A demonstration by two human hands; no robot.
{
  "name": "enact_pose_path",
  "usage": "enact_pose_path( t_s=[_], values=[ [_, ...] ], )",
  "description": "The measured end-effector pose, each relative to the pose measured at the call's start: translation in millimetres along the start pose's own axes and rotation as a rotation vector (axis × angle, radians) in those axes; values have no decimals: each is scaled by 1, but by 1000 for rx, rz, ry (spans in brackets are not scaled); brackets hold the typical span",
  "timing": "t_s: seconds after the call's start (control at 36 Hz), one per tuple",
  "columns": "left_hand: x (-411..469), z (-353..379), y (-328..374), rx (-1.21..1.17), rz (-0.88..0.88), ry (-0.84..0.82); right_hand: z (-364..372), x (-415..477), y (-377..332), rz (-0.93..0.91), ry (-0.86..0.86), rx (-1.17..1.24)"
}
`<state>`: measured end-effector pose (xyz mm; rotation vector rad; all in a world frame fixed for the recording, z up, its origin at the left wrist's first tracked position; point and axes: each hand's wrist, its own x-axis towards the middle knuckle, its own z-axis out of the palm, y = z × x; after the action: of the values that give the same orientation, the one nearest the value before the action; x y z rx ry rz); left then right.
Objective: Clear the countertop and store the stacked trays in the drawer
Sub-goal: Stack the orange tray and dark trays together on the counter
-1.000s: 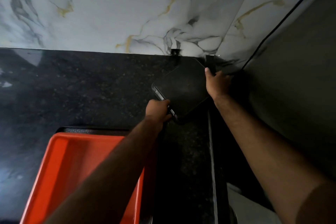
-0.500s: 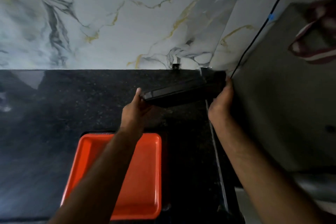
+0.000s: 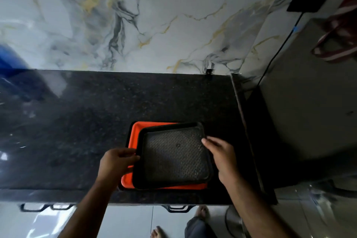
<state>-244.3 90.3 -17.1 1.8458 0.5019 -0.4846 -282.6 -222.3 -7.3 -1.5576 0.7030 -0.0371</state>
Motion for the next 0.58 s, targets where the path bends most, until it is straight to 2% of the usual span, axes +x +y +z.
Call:
enact_pose_path(
  t_s=[0.14, 0.31, 0.44, 0.58],
  values=[
    [-3, 3, -5, 164, 82, 125, 13, -13, 13, 48, -71, -408],
    [2, 15, 14, 481, 275, 236, 38, -18, 10, 19, -130, -546],
    [7, 34, 15, 660, 231, 111, 63, -28, 27, -156, -114, -799],
    [8, 58, -11, 791, 207, -19, 73, -37, 51, -150, -129, -1016]
  ],
)
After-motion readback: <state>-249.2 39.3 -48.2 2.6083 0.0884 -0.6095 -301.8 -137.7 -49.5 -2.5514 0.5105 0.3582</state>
